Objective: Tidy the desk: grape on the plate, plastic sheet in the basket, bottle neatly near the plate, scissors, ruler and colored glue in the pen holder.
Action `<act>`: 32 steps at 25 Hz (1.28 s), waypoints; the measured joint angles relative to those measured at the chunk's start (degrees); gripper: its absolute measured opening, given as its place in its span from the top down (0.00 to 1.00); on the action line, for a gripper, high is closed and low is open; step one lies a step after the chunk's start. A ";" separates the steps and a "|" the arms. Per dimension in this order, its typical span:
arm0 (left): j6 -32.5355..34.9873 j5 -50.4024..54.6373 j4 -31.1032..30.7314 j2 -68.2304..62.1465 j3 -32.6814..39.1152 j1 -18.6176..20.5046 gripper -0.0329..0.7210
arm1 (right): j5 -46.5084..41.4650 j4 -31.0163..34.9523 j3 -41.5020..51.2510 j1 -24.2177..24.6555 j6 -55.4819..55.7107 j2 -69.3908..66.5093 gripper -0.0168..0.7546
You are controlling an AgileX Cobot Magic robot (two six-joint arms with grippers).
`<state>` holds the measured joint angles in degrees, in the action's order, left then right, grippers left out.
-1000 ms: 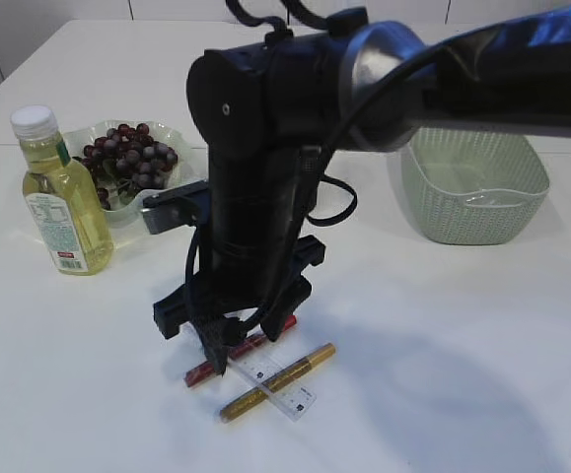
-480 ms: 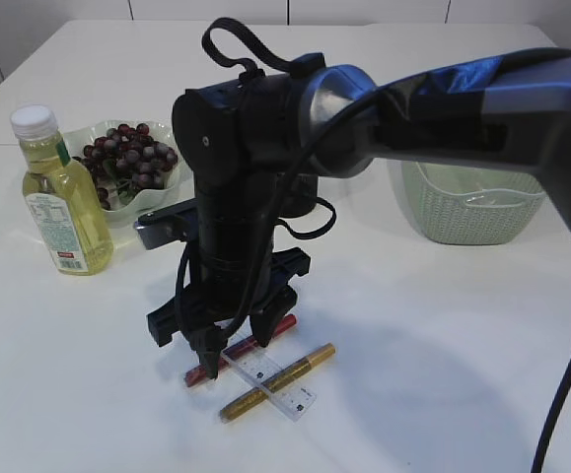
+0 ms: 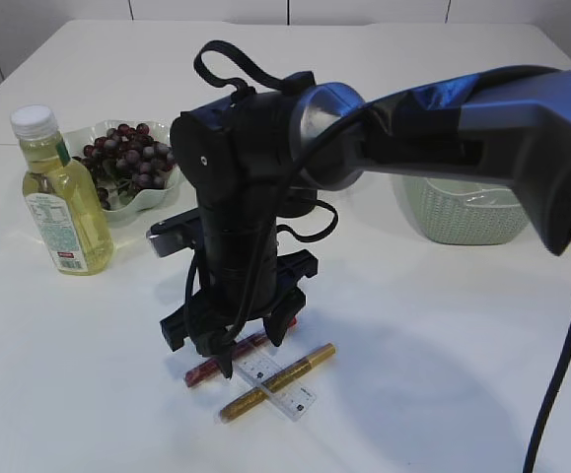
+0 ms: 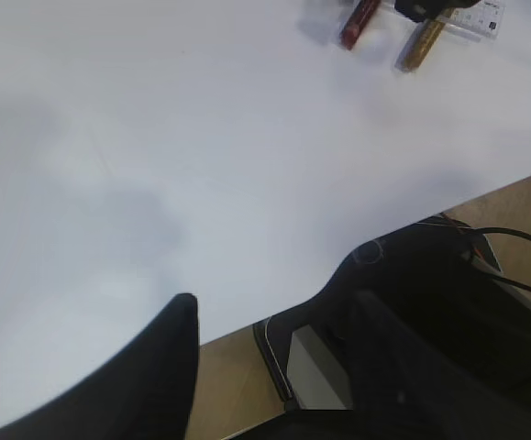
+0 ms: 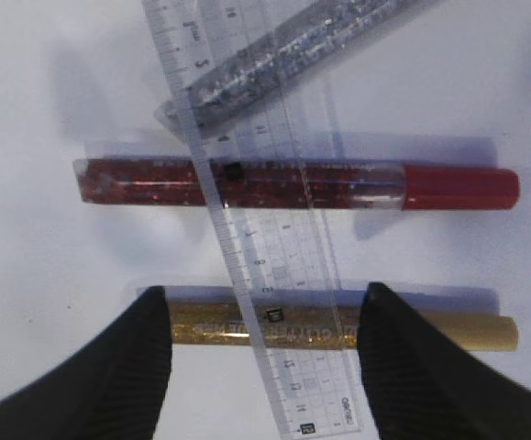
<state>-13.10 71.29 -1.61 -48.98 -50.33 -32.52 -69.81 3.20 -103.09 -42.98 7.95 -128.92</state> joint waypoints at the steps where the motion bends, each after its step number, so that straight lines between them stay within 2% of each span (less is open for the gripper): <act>1: 0.00 0.00 0.00 0.00 0.00 0.00 0.44 | 0.00 -0.09 0.00 0.00 0.04 -0.25 0.33; 14: 0.00 0.00 0.00 0.00 0.00 0.00 0.44 | 0.00 -2.18 0.00 0.00 0.26 -1.07 0.33; 32: 0.00 0.00 0.00 0.00 0.00 0.00 0.44 | 0.00 -1.85 0.00 0.00 0.30 -1.07 0.33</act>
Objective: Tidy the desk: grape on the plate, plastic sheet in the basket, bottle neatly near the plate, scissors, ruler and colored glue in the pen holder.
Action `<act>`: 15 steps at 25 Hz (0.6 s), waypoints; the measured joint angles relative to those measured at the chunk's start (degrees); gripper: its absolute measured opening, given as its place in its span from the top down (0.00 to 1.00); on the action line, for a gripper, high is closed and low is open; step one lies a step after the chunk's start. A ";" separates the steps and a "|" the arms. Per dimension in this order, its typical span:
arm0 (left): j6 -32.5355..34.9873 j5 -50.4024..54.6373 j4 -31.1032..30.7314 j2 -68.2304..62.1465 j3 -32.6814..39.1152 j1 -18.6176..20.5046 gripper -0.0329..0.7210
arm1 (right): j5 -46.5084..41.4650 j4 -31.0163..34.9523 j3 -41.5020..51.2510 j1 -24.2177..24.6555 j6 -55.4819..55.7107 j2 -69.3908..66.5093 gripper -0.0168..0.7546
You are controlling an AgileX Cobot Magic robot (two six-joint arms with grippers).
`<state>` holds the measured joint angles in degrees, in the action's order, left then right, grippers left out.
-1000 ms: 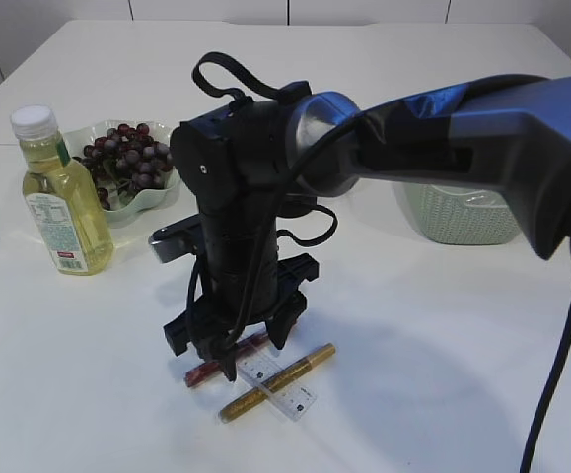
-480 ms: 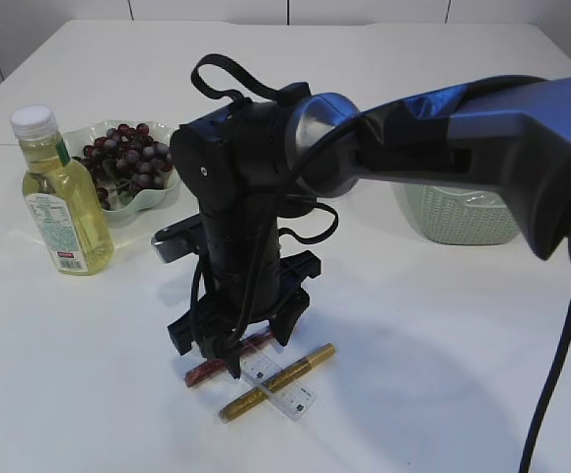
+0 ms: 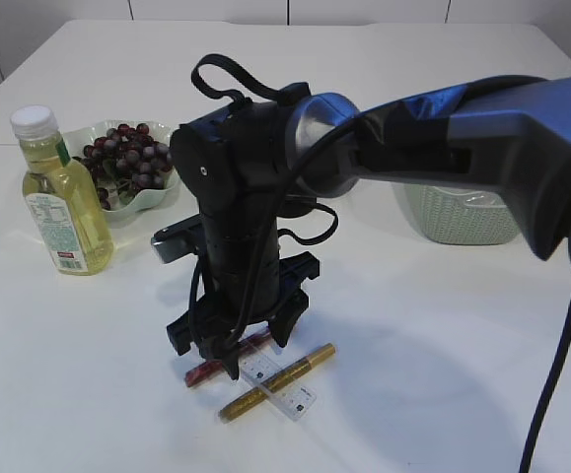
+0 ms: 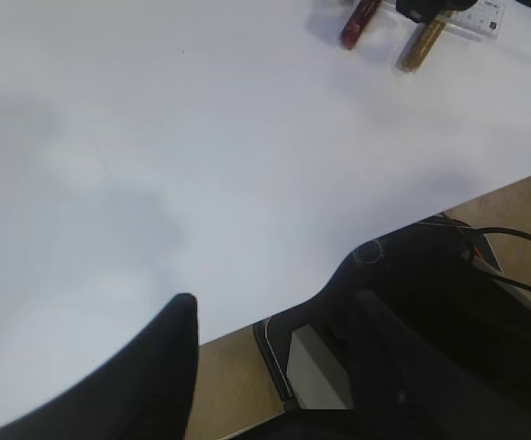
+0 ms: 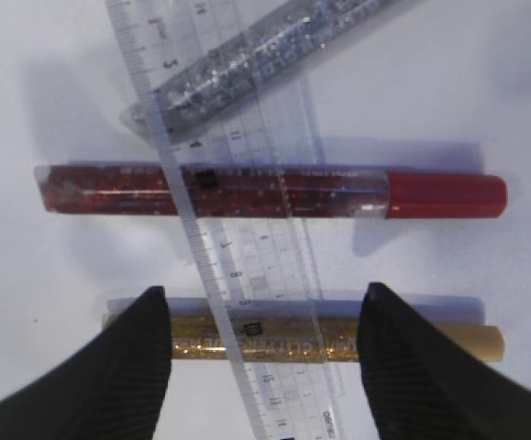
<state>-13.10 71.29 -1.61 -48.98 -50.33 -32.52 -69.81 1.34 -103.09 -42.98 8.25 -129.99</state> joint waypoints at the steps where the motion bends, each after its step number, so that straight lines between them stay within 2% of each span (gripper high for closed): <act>1: 0.00 0.00 0.00 0.00 0.00 0.00 0.44 | 0.00 0.00 0.00 0.00 0.00 0.00 0.33; 15: 0.00 0.00 0.00 0.00 0.00 0.00 0.44 | 0.00 0.59 0.00 0.00 -0.66 -0.61 0.33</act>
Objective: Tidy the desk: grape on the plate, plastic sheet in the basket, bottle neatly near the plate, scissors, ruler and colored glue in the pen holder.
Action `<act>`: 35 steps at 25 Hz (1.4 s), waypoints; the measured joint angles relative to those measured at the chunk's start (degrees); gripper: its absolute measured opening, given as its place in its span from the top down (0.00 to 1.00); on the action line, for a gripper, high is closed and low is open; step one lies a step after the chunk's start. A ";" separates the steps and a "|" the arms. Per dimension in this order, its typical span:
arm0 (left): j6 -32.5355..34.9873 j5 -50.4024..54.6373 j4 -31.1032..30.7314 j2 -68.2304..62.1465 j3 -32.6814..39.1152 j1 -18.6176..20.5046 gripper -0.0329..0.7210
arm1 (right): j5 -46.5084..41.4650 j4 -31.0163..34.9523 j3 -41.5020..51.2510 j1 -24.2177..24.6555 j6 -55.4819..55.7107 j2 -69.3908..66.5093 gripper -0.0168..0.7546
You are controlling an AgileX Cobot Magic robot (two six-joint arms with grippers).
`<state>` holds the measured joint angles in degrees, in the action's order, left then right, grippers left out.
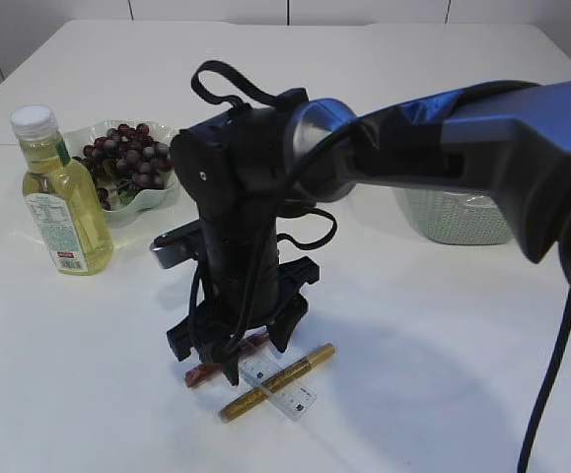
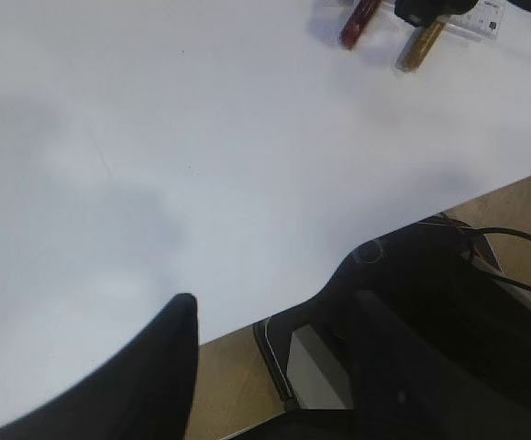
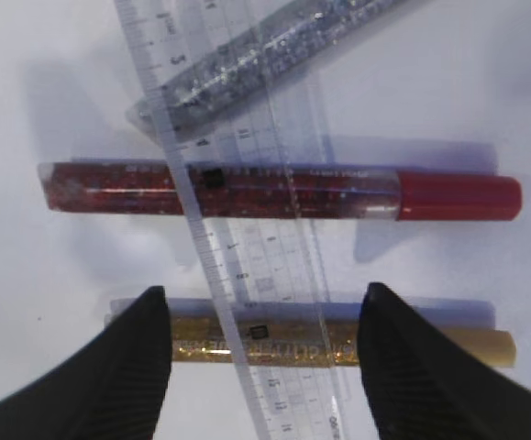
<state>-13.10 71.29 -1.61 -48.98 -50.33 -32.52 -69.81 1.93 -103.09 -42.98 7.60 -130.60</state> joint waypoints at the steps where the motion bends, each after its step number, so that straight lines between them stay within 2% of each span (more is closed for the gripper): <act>1: 0.00 0.00 0.00 0.00 0.00 0.00 0.44 | 0.00 0.04 0.00 0.00 0.00 -0.24 0.33; 35: 0.00 0.00 0.00 0.00 0.00 0.00 0.45 | 0.10 0.13 -0.10 0.00 -1.25 -1.35 0.33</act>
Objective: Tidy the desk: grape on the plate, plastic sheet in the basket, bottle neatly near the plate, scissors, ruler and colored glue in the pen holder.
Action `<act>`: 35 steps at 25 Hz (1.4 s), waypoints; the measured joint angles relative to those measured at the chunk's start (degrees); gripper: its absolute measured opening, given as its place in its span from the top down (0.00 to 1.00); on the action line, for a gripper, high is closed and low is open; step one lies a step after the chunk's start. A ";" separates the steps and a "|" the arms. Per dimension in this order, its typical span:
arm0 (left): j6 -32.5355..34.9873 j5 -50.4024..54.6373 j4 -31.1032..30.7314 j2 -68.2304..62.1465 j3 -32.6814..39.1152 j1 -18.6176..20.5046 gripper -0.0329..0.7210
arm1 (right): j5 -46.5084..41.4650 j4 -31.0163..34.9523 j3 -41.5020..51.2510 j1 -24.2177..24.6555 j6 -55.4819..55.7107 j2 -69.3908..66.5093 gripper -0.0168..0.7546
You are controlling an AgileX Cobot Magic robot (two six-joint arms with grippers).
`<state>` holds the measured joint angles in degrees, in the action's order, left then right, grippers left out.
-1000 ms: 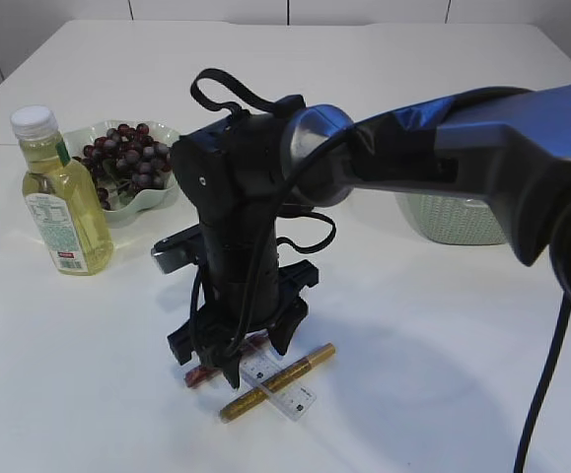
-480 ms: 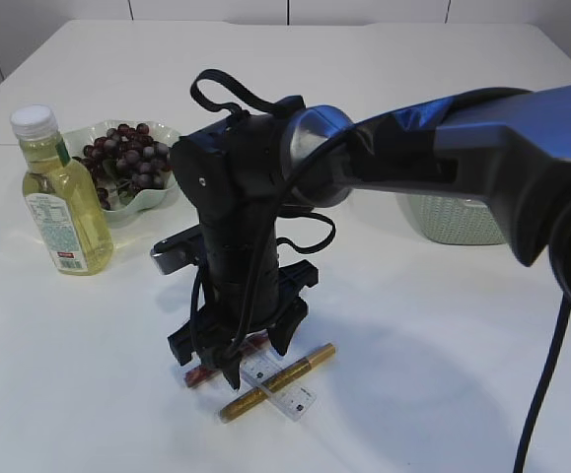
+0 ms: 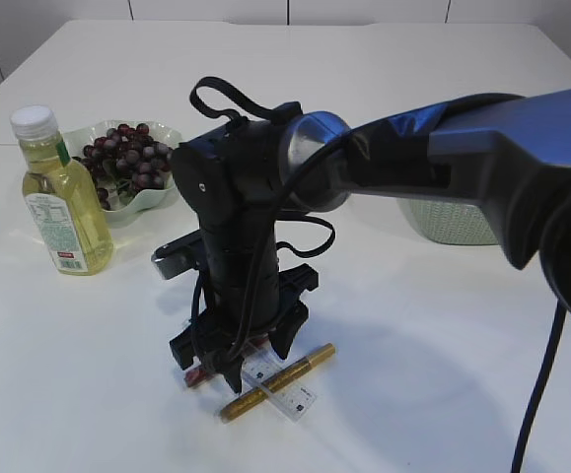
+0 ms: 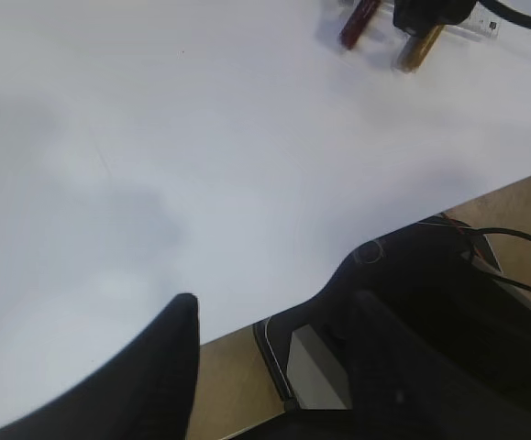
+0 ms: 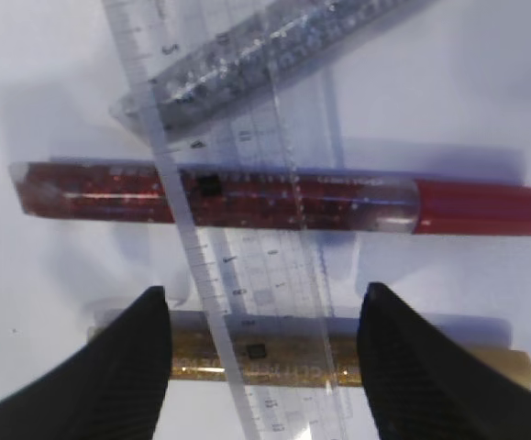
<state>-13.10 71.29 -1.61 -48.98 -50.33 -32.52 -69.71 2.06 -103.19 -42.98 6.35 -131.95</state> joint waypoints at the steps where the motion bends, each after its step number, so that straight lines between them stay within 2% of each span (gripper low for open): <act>1: 0.00 0.00 0.00 0.00 0.00 0.00 0.45 | 0.00 0.00 0.00 0.00 0.00 -0.03 0.33; 23: 0.00 0.00 0.00 0.00 0.00 0.00 0.45 | 0.00 0.00 0.00 0.00 -0.39 -0.03 0.33; 35: 0.00 0.00 0.00 0.00 0.00 0.00 0.45 | 0.34 0.00 0.00 0.00 -0.48 -0.03 0.38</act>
<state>-13.10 71.29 -1.61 -48.98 -50.33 -32.52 -69.37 2.06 -103.19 -42.98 5.87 -131.98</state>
